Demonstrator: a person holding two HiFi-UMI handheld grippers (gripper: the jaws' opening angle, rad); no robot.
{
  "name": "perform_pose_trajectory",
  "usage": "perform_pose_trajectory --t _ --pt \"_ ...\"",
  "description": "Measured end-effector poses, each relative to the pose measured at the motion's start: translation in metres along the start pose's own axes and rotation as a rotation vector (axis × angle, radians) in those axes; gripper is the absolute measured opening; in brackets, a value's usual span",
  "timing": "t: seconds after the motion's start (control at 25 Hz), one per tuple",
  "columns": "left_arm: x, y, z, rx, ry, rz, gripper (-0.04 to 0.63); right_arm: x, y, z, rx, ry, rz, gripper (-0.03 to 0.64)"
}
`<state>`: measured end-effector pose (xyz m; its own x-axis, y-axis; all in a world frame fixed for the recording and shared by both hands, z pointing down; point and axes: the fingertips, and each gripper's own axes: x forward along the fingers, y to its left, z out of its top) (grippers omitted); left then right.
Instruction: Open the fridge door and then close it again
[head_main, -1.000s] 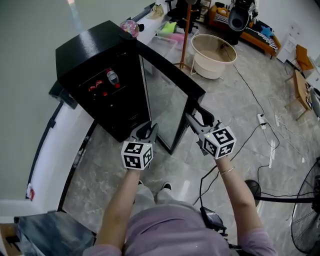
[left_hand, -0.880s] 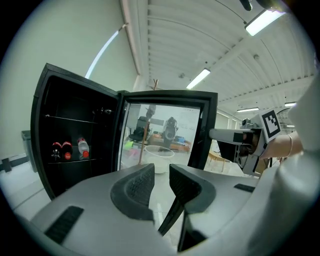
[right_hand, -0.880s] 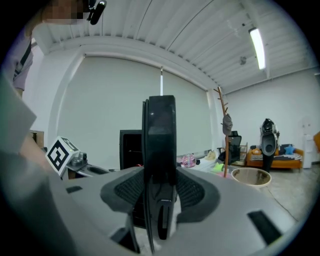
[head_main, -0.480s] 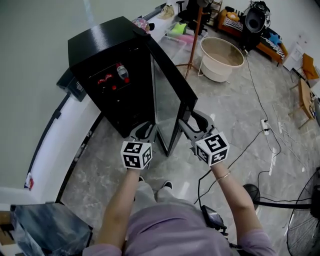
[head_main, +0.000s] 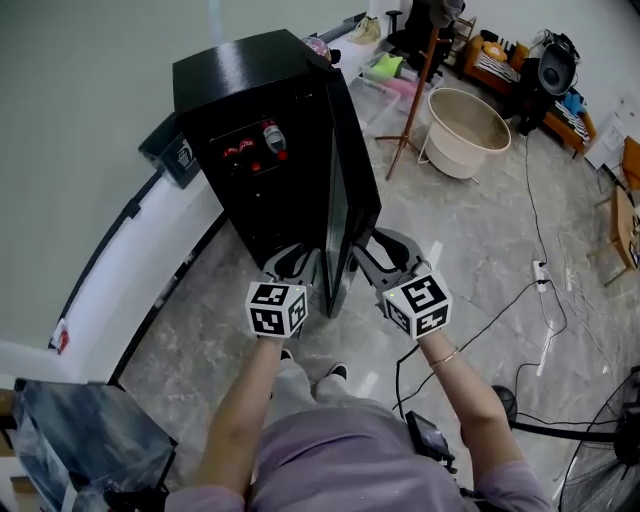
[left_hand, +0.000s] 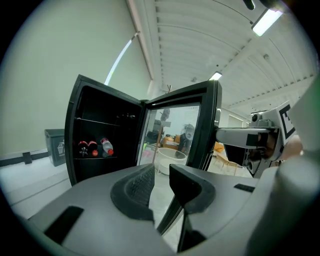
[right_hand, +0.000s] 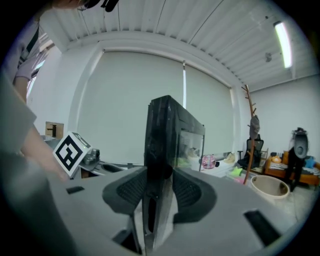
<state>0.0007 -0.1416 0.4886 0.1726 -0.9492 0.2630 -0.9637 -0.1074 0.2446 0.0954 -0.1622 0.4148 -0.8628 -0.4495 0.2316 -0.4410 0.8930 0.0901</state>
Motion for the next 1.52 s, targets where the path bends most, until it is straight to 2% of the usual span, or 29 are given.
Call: perform_pose_trajectory --t 0.44,0.76,1.2,1.52 --pt "-0.027 0.028 0.004 -0.014 -0.020 0.045 0.092 0.033 0.036 0.011 0.020 -0.005 0.071 0.173" --pt "-0.028 0.020 -0.007 0.033 0.011 -0.025 0.092 0.056 0.052 0.017 0.012 -0.002 0.093 0.176" --pt "-0.030 0.015 -0.017 0.060 0.037 -0.095 0.087 0.085 0.074 0.025 0.004 -0.001 0.126 0.167" --pt "-0.026 0.042 -0.009 0.061 0.041 -0.069 0.087 0.116 0.094 0.033 0.014 0.001 0.166 0.156"
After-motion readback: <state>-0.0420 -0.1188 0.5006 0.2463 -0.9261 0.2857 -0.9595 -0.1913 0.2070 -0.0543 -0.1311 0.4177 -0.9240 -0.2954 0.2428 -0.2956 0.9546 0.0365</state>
